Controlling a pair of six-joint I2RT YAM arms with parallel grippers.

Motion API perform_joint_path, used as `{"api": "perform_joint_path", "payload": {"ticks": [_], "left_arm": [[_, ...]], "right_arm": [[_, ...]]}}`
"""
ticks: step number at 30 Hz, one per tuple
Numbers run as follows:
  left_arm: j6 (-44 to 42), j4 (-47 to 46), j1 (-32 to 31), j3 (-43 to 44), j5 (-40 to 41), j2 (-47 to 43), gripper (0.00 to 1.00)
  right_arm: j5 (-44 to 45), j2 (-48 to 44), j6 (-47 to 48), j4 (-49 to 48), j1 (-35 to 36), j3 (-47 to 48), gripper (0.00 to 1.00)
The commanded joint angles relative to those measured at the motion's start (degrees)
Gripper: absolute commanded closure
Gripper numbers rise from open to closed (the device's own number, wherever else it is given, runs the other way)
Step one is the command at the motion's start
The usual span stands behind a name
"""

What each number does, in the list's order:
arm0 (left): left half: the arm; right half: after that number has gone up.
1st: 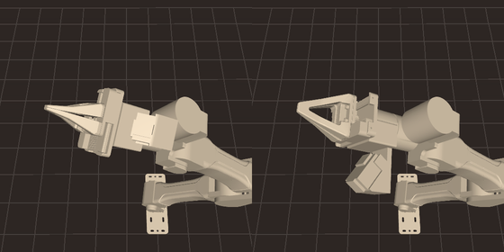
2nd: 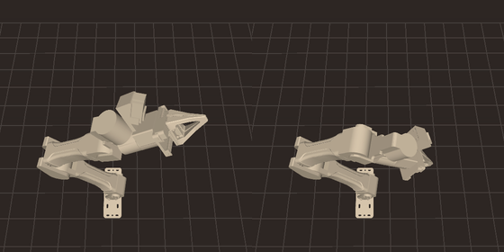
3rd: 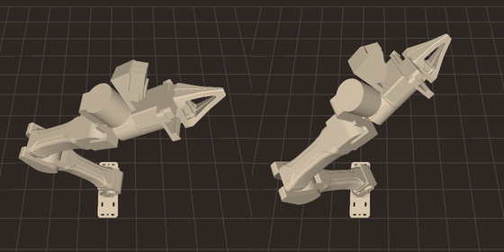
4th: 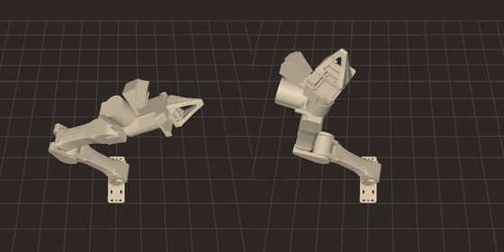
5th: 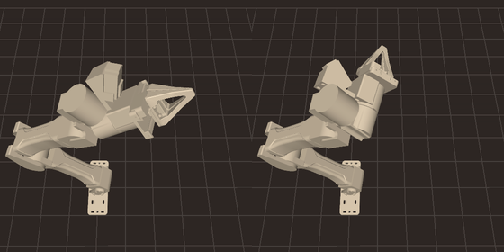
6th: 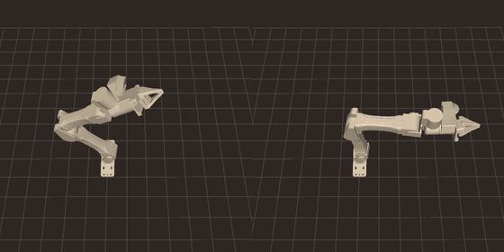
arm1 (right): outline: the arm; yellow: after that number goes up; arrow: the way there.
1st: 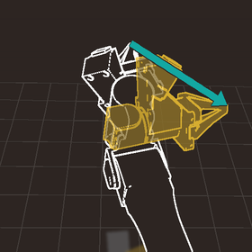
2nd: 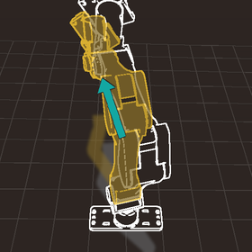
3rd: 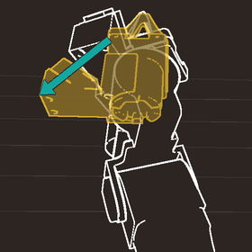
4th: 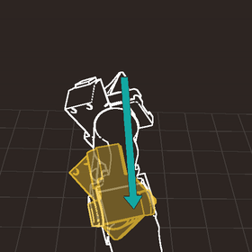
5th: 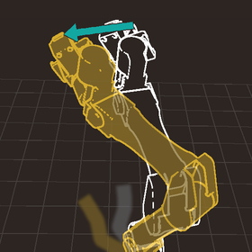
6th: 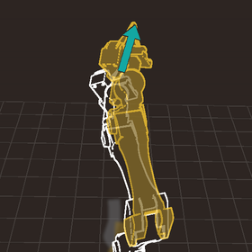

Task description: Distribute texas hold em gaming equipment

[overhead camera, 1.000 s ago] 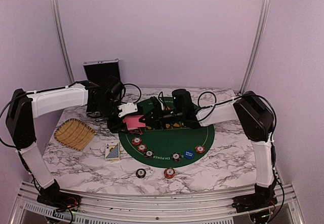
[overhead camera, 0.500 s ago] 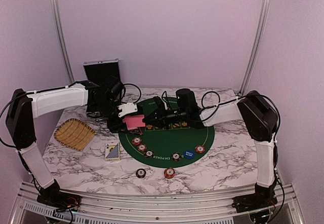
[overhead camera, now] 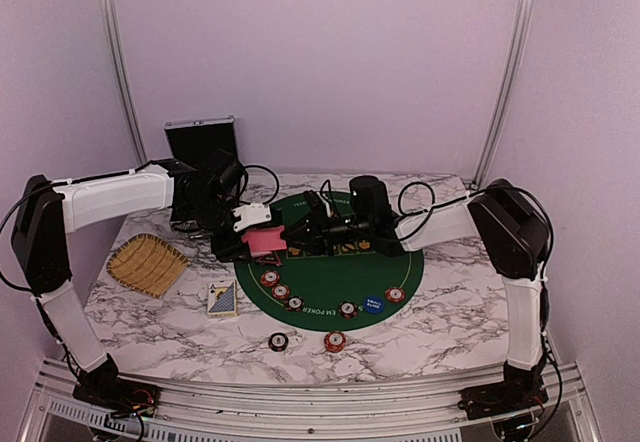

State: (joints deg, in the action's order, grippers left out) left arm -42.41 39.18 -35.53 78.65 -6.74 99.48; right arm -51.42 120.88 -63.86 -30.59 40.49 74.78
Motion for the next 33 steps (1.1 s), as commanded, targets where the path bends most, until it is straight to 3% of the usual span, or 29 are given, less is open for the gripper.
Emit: {"api": "perform_joint_path", "payload": {"ticks": [1, 11, 19, 26, 33], "left_arm": [[-0.3, 0.0, 0.1, 1.7, 0.2, 0.5, 0.99], [-0.2, 0.0, 0.1, 1.7, 0.2, 0.6, 1.0], [-0.2, 0.0, 0.1, 1.9, 0.2, 0.5, 1.0], [-0.3, 0.0, 0.1, 1.5, 0.6, 0.4, 1.0], [-0.4, 0.0, 0.0, 1.4, 0.9, 0.4, 1.0]], "right_arm": [[-1.0, -0.2, -0.5, -2.0, 0.7, 1.1, 0.75], [-1.2, 0.3, -0.2, -1.6, 1.1, 1.3, 0.83], [-2.2, 1.3, 0.0, -1.1, 1.6, 2.6, 0.84], [-2.1, 0.0, 0.3, -0.7, 0.6, 1.1, 1.0], [-2.2, -3.1, 1.6, 0.9, -1.7, -0.9, 1.0]]}}
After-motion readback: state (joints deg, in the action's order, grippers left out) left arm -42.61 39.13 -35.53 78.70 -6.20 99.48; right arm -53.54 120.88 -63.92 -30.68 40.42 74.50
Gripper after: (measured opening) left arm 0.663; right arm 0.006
